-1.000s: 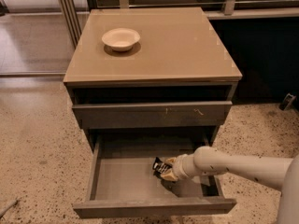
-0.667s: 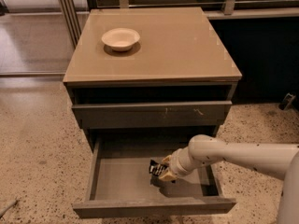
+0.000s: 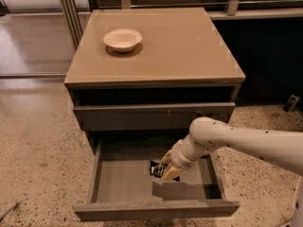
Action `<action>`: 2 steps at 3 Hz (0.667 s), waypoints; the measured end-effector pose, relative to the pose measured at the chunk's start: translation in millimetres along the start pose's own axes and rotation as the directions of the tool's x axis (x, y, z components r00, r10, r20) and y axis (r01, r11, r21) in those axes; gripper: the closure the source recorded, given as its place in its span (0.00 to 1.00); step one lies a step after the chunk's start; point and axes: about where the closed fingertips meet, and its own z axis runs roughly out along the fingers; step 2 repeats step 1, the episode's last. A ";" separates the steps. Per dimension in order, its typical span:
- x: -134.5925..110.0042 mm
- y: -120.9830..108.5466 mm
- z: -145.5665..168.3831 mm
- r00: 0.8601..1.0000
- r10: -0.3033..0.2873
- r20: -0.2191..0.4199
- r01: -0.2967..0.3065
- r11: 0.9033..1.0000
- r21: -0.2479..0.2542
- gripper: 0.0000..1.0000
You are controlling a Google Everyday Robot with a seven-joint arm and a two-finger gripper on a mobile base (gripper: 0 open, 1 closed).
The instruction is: Pick rxbar chocolate from middle drawer and place on counter
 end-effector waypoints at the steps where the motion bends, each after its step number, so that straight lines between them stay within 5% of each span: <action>1: 0.0 0.0 0.0 1.000 0.000 0.000 0.000 1.000 0.000 1.00; 2: 0.0 0.0 0.0 1.000 0.000 0.000 0.000 1.000 0.000 1.00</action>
Offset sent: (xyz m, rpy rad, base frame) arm 0.0000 0.0000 0.0000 0.0000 0.0000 0.0000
